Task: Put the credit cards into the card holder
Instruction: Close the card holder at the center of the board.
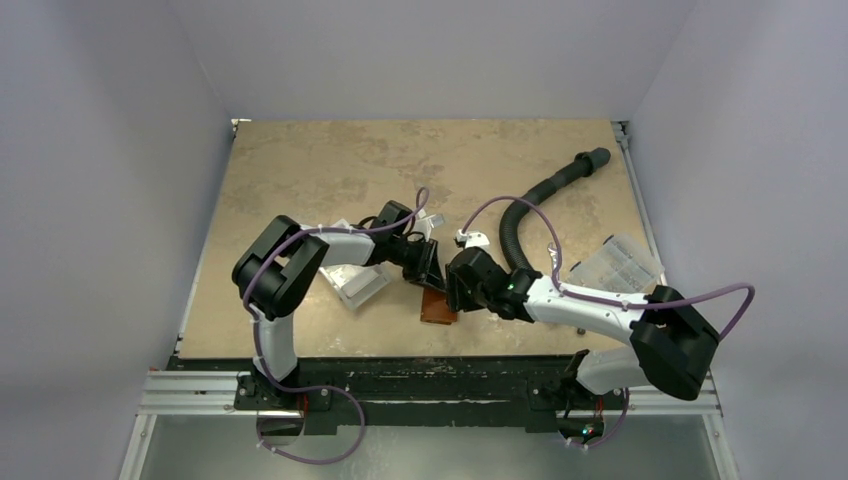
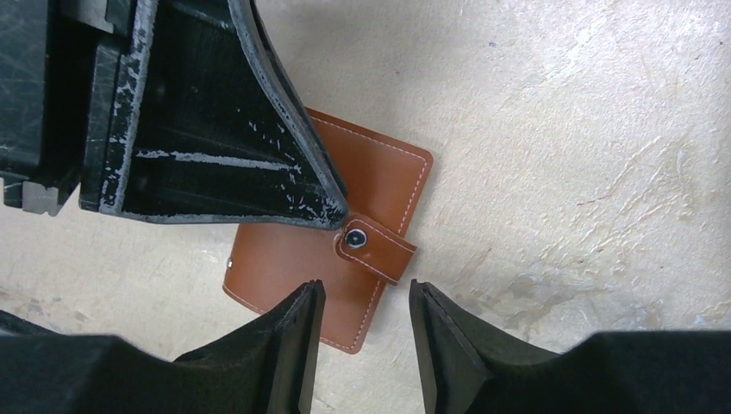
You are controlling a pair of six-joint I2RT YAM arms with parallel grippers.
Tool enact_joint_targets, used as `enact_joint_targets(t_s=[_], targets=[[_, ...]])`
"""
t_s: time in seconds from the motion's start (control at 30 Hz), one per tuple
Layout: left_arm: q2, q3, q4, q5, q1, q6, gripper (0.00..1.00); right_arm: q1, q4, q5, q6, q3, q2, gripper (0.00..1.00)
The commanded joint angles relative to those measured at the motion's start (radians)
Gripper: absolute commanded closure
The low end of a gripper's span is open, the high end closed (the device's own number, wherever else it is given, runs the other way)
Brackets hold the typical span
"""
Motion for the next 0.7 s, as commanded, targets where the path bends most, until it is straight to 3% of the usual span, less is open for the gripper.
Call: enact_joint_targets(t_s=[0.0,0.1,0.27,0.67], targets=[[-0.056,-0.01,0.049,0.002,0.032,0.008,0.81,0.006,0.009,0.038,-0.011,0.065,0.007,0.55],[-0.06,-0.015,0.058,0.004,0.043,0.001,0.83,0.008,-0.001,0.049,-0.015,0.089,0.04,0.65],[-0.052,-0.024,0.066,0.0,0.045,-0.007,0.93,0.028,-0.004,0.072,-0.019,0.123,0.068,0.57],[0.007,-0.041,0.086,0.001,0.043,-0.041,1.0,0.064,-0.086,0.158,-0.02,0.21,0.174,0.6]])
